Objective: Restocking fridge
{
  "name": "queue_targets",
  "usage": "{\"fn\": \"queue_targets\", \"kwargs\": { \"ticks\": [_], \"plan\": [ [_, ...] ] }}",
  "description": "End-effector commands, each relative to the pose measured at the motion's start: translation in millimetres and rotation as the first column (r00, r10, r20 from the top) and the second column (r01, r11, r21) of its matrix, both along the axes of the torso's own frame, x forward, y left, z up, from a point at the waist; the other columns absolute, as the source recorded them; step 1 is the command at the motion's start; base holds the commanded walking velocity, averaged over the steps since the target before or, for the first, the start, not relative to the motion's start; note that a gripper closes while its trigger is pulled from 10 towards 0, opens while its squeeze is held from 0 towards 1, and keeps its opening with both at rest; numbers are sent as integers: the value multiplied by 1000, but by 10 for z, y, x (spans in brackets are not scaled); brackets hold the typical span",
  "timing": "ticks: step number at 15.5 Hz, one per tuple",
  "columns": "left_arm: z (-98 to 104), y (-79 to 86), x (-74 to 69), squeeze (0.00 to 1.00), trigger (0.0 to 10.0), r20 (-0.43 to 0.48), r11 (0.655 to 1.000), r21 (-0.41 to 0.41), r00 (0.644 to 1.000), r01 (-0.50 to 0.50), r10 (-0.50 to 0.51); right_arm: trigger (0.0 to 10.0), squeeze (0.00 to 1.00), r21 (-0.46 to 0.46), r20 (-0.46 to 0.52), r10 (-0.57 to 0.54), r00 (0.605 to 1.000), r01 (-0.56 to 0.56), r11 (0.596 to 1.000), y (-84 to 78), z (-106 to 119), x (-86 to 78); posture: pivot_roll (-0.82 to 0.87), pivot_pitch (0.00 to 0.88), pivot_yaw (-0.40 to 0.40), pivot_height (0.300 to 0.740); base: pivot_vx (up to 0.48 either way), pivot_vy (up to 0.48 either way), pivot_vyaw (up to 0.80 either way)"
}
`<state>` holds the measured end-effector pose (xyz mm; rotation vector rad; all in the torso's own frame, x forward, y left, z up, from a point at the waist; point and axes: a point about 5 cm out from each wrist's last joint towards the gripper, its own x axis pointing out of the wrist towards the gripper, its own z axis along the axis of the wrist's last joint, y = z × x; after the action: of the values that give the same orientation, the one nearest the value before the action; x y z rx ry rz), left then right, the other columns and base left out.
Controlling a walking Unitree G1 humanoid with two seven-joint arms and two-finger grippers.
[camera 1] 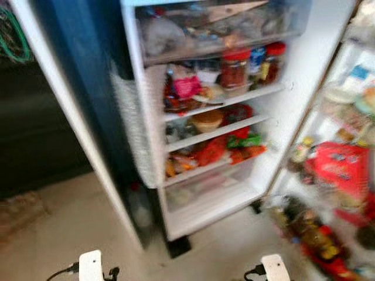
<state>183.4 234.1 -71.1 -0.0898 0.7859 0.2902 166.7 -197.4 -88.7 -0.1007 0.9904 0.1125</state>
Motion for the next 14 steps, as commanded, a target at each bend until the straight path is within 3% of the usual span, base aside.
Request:
{"fn": "queue_targets", "kwargs": {
  "ticks": [1, 4, 7, 12, 14],
  "plan": [
    [-31, -69, -17, 0, 10000, -21, 1000, -12, 1000, 17, -17, 10000, 0, -10, -21, -8, 1000, 8, 1000, -49, -18, -55, -145, 0, 44, 656, 0, 476, 0],
    [-53, -49, -66, 0, 10000, -42, 1000, -11, 999, 23, -23, 10000, 0, -6, -27, -13, 1000, 13, 1000, -43, -26, -70, -152, 0, 51, 656, 0, 457, 0],
    [-75, -38, -116, 0, 10000, -61, 999, -7, 997, 36, -36, 10000, 0, 21, -23, -24, 999, 25, 999, -23, -31, -83, -155, 0, 58, 656, 0, 89, 0],
    [-115, -78, -174, 0, 10000, -83, 999, -31, 996, 33, -35, 10000, 0, 34, -23, -37, 999, 38, 999, -24, -27, -73, -144, 0, 41, 740, 0, 0, 0],
    [-134, -85, -208, 0, 10000, -100, 999, -39, 995, 26, -30, 10000, 0, 37, -22, -41, 999, 42, 998, -31, -24, -69, -145, 0, 40, 740, 0, 0, 0]
  ]
}}
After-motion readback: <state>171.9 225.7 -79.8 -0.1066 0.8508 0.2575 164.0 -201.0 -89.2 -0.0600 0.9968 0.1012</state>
